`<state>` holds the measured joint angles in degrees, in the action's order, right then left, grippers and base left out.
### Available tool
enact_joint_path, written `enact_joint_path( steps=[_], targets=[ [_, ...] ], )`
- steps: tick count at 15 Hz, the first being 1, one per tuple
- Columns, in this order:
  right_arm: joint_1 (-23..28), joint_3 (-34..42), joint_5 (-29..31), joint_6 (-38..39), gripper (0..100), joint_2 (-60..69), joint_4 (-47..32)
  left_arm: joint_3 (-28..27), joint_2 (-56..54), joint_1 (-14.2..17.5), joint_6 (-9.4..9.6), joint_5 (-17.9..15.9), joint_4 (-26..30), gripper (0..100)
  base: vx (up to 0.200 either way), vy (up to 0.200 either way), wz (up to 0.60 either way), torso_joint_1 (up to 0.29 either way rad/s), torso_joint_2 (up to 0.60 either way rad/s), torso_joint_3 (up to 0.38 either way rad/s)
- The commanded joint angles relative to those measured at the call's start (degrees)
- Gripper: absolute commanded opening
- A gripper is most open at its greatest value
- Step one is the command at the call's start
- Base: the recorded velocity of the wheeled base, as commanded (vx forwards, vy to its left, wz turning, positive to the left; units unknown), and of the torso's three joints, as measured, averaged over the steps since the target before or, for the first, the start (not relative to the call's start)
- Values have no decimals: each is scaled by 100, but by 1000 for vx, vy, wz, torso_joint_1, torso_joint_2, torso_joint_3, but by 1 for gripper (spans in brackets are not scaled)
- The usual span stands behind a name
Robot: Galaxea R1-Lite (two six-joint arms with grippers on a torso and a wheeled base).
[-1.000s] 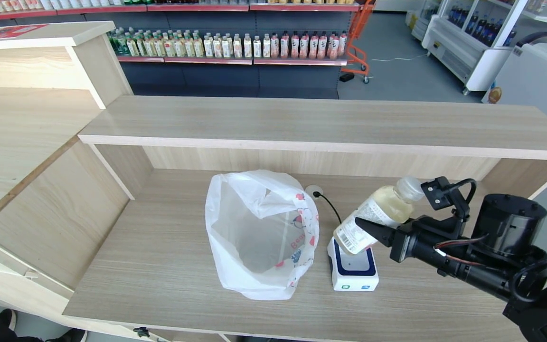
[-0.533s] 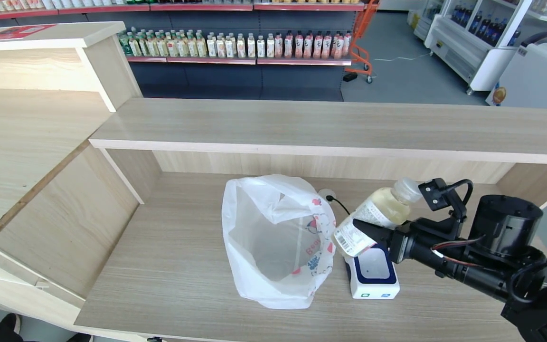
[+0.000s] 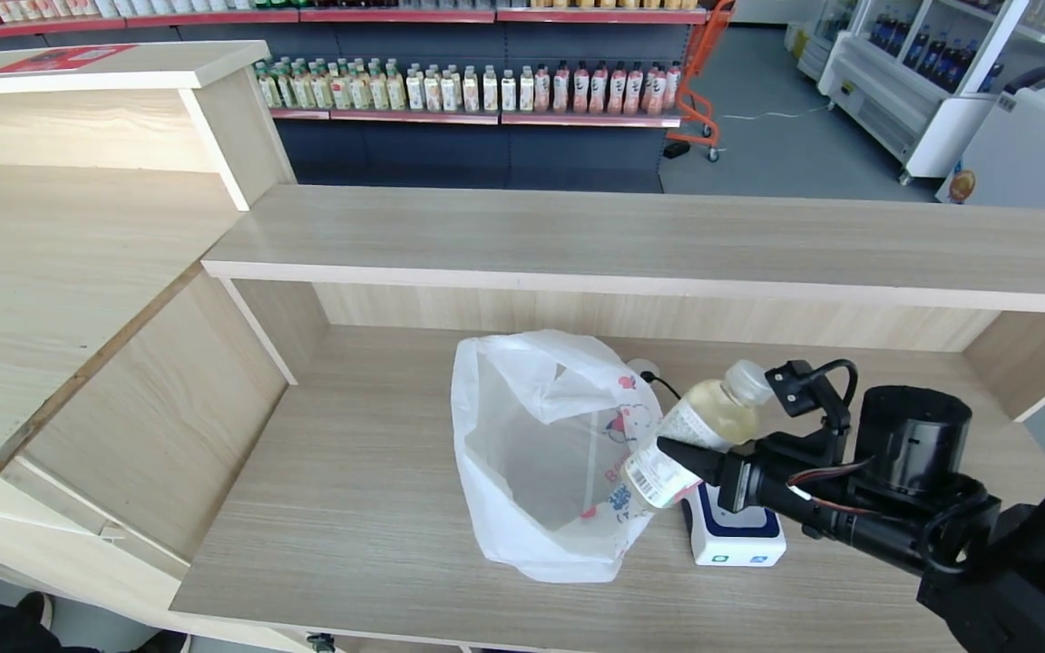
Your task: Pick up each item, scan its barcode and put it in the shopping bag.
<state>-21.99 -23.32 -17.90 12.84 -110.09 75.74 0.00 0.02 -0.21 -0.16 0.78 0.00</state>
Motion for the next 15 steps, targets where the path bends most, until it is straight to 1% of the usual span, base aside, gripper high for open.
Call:
enact_joint_path(
  steps=[1,3,6,7,8,9,11,12,13,15],
  targets=[
    [-139,-41,-3,123,0,-346,-7,0,-2,3,-2,1,0,100,0,0,0,0,0,0],
    [-279,-217,-3,114,0,-610,46,0,-2,3,-2,1,0,100,0,0,0,0,0,0],
    [-358,-806,23,-44,0,-1111,46,0,-2,3,-2,1,0,100,0,0,0,0,0,0],
    [-358,-920,23,-185,0,-1243,46,0,-2,3,-2,1,0,100,0,0,0,0,0,0],
    [-332,-1254,85,-704,0,-1577,46,0,-2,3,-2,1,0,100,0,0,0,0,0,0],
    [-332,-1412,172,-897,0,-1726,46,0,-2,3,-2,1,0,100,0,0,0,0,0,0],
    [-411,-1790,208,-1108,0,-2042,46,0,-2,3,-2,1,0,100,0,0,0,0,0,0],
    [-438,-1843,208,-1205,0,-2113,55,0,-2,3,-2,1,0,100,0,0,0,0,0,0],
    [-455,-1948,208,-1468,0,-2297,108,0,-2,3,-2,1,0,100,0,0,0,0,0,0],
    [-455,-2221,216,-1556,0,-2499,178,0,-2,3,-2,1,0,100,0,0,0,0,0,0]
  ],
)
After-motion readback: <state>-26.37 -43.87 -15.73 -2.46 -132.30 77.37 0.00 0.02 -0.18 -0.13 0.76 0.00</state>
